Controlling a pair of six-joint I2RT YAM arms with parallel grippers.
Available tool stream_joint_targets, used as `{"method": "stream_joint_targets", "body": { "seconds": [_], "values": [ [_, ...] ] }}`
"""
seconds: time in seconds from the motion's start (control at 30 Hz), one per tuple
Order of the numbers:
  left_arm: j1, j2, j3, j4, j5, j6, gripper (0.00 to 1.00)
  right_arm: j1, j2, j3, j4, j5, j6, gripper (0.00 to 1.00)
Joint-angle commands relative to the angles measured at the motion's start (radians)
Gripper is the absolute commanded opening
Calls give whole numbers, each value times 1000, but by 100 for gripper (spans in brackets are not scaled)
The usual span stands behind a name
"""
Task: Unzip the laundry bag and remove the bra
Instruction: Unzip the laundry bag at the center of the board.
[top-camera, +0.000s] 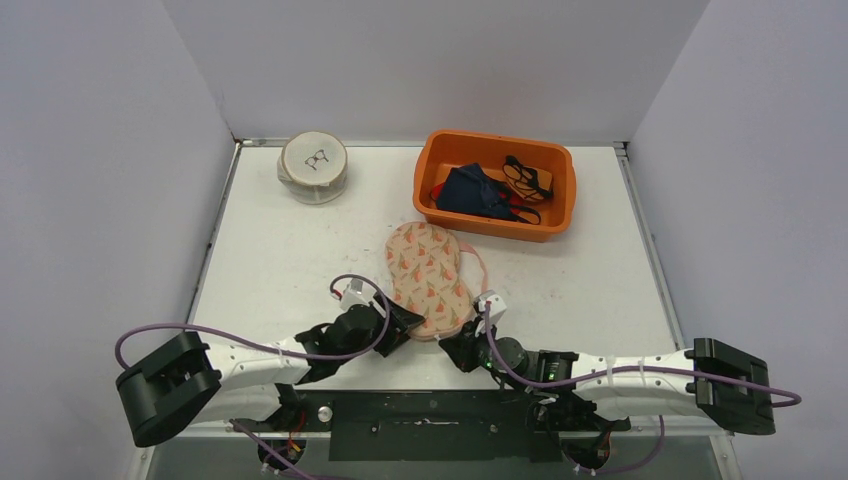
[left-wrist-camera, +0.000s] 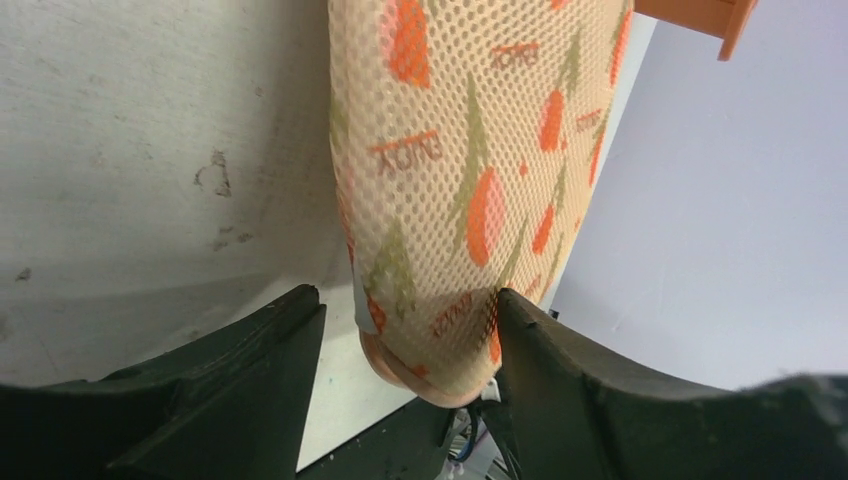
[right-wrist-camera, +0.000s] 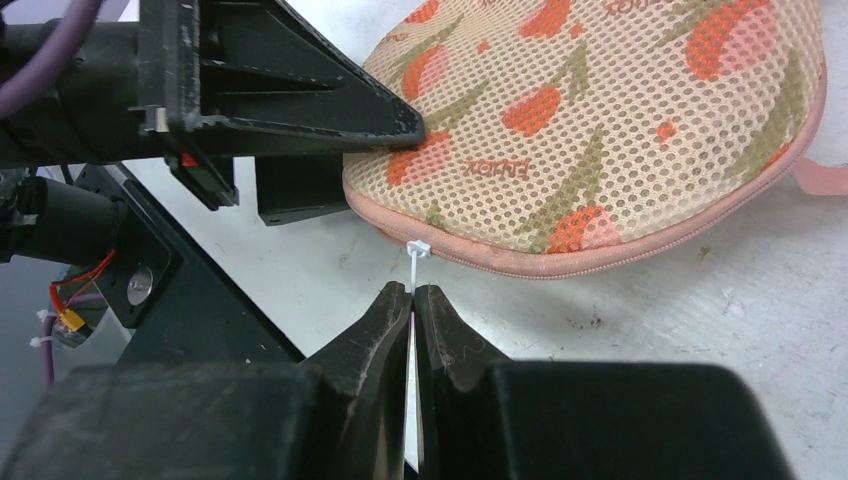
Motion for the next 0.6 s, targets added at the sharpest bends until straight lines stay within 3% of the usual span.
{"method": "stream_joint_targets", "body": {
  "seconds": [0.0,0.23,0.5,0.57],
  "values": [
    [-2,56,33,97,-26,-15,58,11,-23,-11,98,-24,2,5],
    [-4,124,48,168,5,-7,32,12,-20,-14,90,-25,-2,5],
    [-4,44,28,103,-32,3,2,14,-75,-19,-33,29,-12,5],
    [-4,22,28,82,-38,8,0,14,-92,-23,-58,42,-14,5]
  ]
}}
